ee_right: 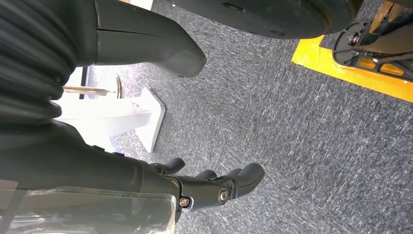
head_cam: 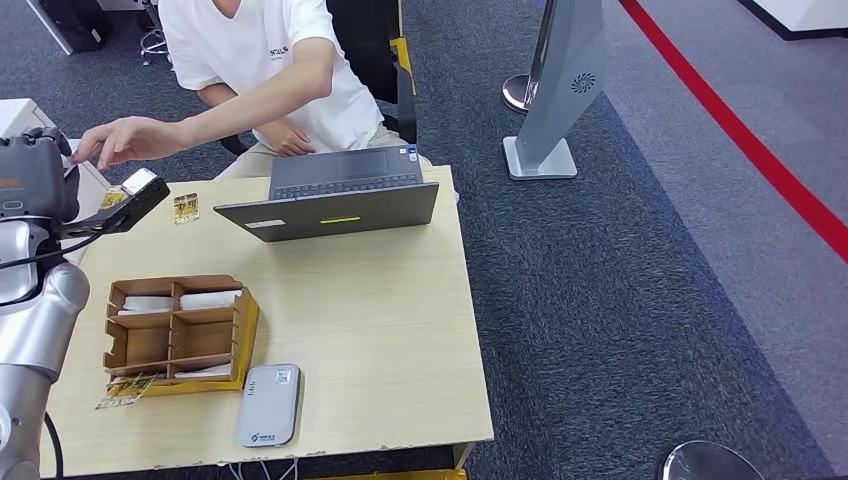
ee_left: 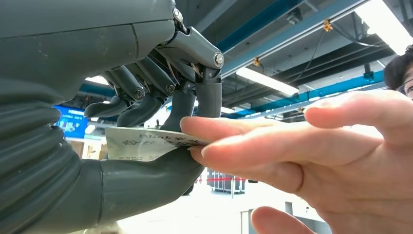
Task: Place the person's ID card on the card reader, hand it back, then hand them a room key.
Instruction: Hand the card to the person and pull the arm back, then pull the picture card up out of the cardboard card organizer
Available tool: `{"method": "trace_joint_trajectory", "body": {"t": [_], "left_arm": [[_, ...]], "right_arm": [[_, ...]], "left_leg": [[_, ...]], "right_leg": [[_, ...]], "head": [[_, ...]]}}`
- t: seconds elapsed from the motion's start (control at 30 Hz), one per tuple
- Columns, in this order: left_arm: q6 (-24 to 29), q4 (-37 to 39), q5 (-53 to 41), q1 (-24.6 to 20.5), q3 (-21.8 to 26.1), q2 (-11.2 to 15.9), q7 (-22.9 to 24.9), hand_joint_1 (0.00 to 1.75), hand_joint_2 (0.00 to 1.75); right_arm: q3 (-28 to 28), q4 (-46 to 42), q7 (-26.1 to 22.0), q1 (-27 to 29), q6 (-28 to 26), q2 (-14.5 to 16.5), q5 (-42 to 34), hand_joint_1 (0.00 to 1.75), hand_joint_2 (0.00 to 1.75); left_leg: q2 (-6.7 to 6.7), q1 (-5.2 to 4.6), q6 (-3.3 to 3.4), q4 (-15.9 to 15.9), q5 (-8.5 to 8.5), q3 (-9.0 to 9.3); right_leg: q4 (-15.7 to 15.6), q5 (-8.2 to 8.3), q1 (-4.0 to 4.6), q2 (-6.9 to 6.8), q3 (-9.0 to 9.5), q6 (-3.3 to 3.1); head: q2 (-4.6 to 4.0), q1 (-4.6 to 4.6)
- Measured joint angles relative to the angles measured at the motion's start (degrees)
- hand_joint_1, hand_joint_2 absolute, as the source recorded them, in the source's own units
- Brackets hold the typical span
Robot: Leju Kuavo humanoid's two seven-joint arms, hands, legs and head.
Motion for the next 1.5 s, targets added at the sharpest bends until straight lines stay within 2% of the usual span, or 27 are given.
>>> {"method": "trace_joint_trajectory", "body": {"t": [0.07, 0.7, 0.93, 1.17, 1.4, 1.5], "left_arm": [[0.13, 0.16, 0.63, 0.0, 0.0, -0.01, 0.33, 0.0, 1.75], [0.72, 0.07, 0.93, 0.22, -0.01, 0.0, 0.47, 0.0, 1.75], [-0.82, -4.21, 1.84, 3.07, -0.85, 0.02, -0.16, 0.0, 1.75], [-3.98, -18.95, 3.53, 12.89, -2.51, 1.07, -0.05, 0.0, 1.75], [-3.74, -38.09, 6.54, 28.69, -2.82, 4.24, -0.96, 0.0, 1.75], [-3.44, -43.09, 6.95, 32.91, -2.81, 5.28, -1.41, 0.0, 1.75]], "right_arm": [[0.0, 0.0, 0.01, 0.01, -0.05, 0.0, 0.02, 0.0, 1.75], [-0.16, 0.0, 0.09, 0.02, -0.33, -0.01, 0.04, 0.0, 1.75], [-0.52, 0.0, 0.11, 0.02, -0.61, -0.01, -0.05, 0.0, 1.75], [-1.74, 0.0, -0.17, 0.09, -1.49, -0.01, -1.07, 0.0, 1.75], [-3.55, 0.0, -0.66, 0.44, -2.61, 0.01, -2.33, 0.0, 1.75], [-4.07, 0.0, -0.52, 0.47, -2.88, 0.03, -2.37, 0.0, 1.75]], "left_leg": [[0.0, 0.0, 0.0, 0.0, 0.0, 0.0], [-0.02, 0.0, 0.0, 0.0, 0.0, -0.01], [-0.02, 0.0, 0.0, 0.0, 0.0, -0.01], [0.0, -0.01, 0.01, 0.0, -0.02, -0.02], [0.11, 0.01, -0.05, -0.03, -0.15, 0.01], [0.05, 0.01, -0.05, -0.04, -0.15, -0.02]], "right_leg": [[0.0, 0.0, 0.0, 0.0, 0.0, 0.0], [0.0, 0.0, 0.0, -0.02, 0.01, 0.0], [0.0, 0.0, 0.0, -0.01, 0.01, 0.0], [-0.01, -0.01, 0.0, 0.0, 0.01, 0.01], [-0.02, -0.11, 0.0, 0.13, -0.02, 0.03], [-0.02, -0.13, 0.0, 0.06, 0.01, 0.05]], "head": [[0.0, 0.0], [0.01, 0.0], [0.01, 0.0], [0.01, 0.0], [0.01, -0.02], [0.01, 0.0]]}}
